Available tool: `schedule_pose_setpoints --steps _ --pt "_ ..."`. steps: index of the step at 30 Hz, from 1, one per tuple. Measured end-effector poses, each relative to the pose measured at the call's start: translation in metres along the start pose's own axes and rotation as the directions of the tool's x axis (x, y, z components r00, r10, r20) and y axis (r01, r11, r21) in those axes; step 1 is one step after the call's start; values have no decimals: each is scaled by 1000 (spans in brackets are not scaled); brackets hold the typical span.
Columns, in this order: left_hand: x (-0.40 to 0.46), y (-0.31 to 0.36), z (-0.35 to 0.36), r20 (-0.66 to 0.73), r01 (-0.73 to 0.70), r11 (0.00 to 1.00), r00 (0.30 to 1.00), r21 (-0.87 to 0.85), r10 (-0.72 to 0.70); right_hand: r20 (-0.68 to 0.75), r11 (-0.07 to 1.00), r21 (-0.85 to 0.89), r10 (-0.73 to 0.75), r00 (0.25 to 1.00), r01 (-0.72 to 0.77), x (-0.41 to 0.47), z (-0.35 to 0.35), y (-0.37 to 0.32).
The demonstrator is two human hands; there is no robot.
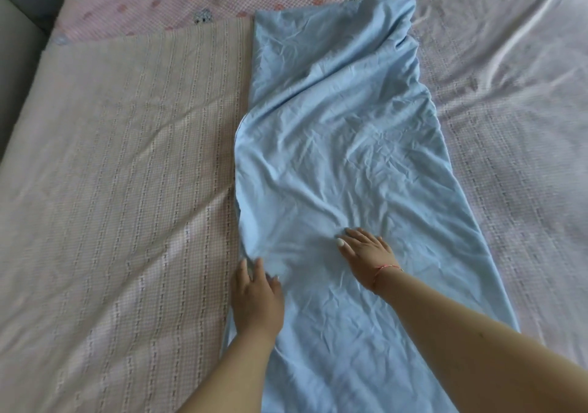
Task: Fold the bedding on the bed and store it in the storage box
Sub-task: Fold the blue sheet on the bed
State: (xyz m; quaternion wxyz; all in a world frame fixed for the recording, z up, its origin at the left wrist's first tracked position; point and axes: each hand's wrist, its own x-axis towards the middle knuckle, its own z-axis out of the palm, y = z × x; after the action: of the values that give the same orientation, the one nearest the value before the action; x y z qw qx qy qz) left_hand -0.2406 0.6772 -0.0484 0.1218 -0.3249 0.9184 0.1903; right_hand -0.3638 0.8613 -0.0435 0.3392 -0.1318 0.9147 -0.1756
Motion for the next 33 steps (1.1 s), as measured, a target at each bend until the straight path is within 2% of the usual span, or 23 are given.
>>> schedule_pose_setpoints --steps 2,4,8,13,17,21,24,27,30,33 --pt "-20 -8 -2 6 108 994 994 -26 -108 -7 997 78 16 1000 -16 -18 8 4" --pt "-38 -18 -4 19 165 986 986 28 -166 -41 992 124 38 998 -32 -40 16 8" --pt "-68 -39 -6 61 221 965 971 140 -231 -13 970 201 142 990 -137 -81 39 7" --pt "-84 -64 -3 117 313 950 942 26 -313 85 846 490 194 977 -211 -106 86 -3" --pt "-84 -84 -7 144 380 924 917 -33 -372 75 809 556 177 981 -188 -112 104 -16" --pt "-86 -97 -8 241 395 906 904 -154 -354 76 727 638 267 961 -253 -120 115 -17" --pt "-97 -98 -9 226 412 813 910 -411 -347 77 765 579 295 952 -284 -127 123 -15" --pt "-105 -97 -13 280 458 632 887 -625 -366 80 772 532 362 929 -347 -136 129 -15" --pt "-104 -98 -17 360 505 485 859 -714 -363 114 737 522 438 892 -429 -145 134 -24" --pt "-102 -95 -25 307 465 436 870 -771 -386 157 631 633 463 872 -449 -154 138 -39"
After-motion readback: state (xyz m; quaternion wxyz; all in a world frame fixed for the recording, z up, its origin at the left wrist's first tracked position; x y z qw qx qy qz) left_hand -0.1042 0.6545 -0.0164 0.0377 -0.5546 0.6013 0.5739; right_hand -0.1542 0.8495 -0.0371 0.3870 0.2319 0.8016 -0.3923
